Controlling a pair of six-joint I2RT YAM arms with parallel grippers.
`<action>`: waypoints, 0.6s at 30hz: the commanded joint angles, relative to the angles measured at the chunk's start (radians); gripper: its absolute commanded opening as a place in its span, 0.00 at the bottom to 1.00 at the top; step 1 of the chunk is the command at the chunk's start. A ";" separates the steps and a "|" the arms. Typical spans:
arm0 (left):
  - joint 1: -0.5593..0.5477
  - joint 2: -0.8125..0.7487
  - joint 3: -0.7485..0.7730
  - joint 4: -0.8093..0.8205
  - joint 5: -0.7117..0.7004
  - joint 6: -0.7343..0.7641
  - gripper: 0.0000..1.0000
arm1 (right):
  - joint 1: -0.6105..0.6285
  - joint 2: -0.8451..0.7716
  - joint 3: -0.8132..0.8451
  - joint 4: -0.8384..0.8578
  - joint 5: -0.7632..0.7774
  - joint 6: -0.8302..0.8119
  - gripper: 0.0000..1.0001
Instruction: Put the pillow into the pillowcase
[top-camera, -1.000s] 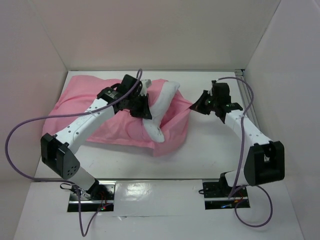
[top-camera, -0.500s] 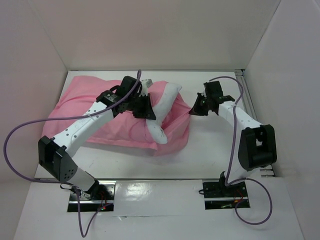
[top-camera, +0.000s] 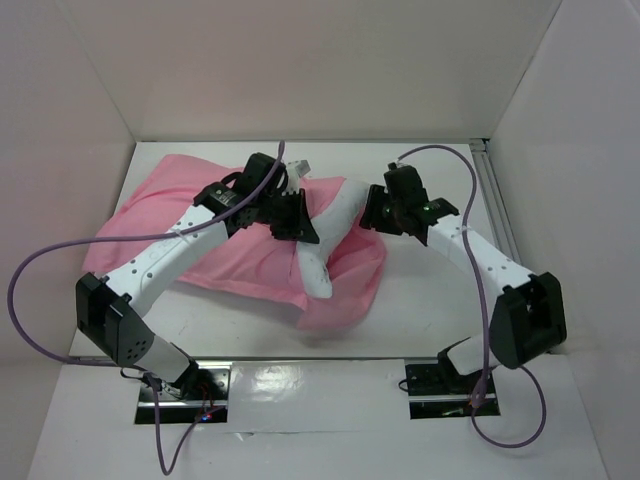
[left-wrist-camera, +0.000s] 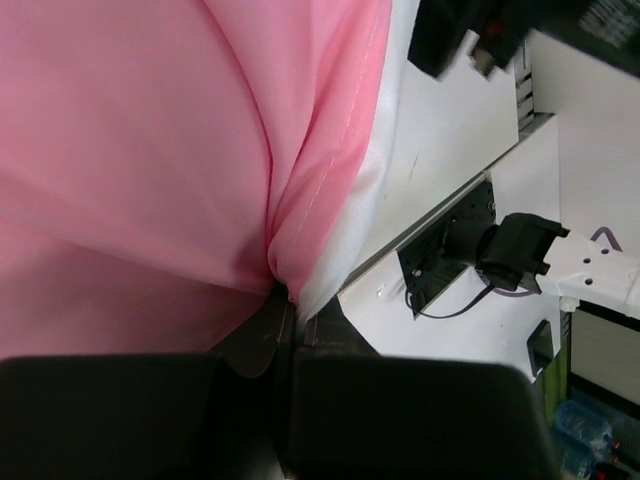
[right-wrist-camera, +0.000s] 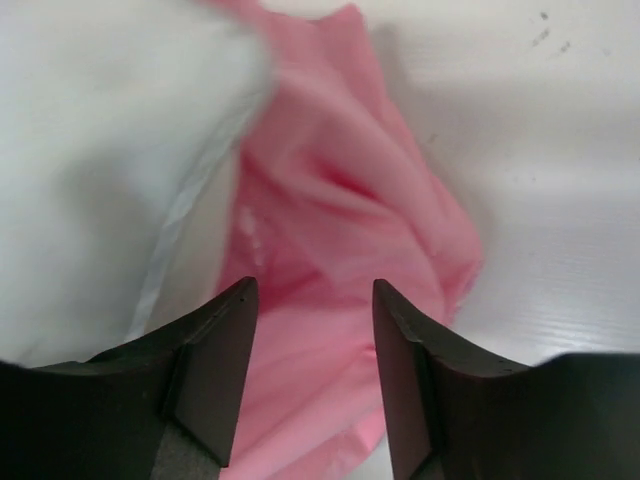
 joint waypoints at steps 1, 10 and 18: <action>-0.005 -0.058 0.036 0.072 0.078 -0.056 0.00 | 0.055 -0.081 0.041 0.000 0.106 0.026 0.56; -0.005 -0.087 0.036 0.081 0.055 -0.075 0.00 | 0.184 0.016 -0.011 0.091 0.106 0.075 0.39; -0.005 -0.121 0.046 0.081 0.046 -0.105 0.00 | 0.215 0.175 -0.029 0.118 0.235 0.117 0.76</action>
